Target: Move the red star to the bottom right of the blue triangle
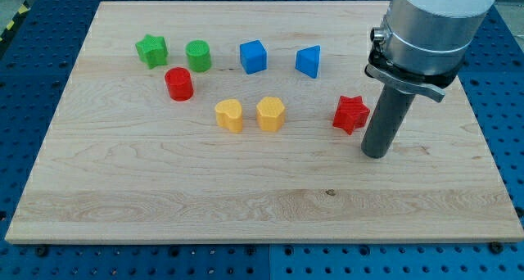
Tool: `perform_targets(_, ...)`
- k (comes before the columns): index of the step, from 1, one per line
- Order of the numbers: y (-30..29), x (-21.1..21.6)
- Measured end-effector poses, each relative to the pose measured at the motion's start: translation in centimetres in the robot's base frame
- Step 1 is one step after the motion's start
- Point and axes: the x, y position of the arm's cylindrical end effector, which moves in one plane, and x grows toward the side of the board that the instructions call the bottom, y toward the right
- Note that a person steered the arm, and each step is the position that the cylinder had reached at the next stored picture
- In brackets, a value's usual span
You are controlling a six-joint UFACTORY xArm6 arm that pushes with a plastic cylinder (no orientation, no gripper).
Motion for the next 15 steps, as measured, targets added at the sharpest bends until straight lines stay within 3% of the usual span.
perform_targets(2,3.3,-0.5)
perform_targets(8,3.2,-0.2)
perform_targets(15,-6.9,-3.4)
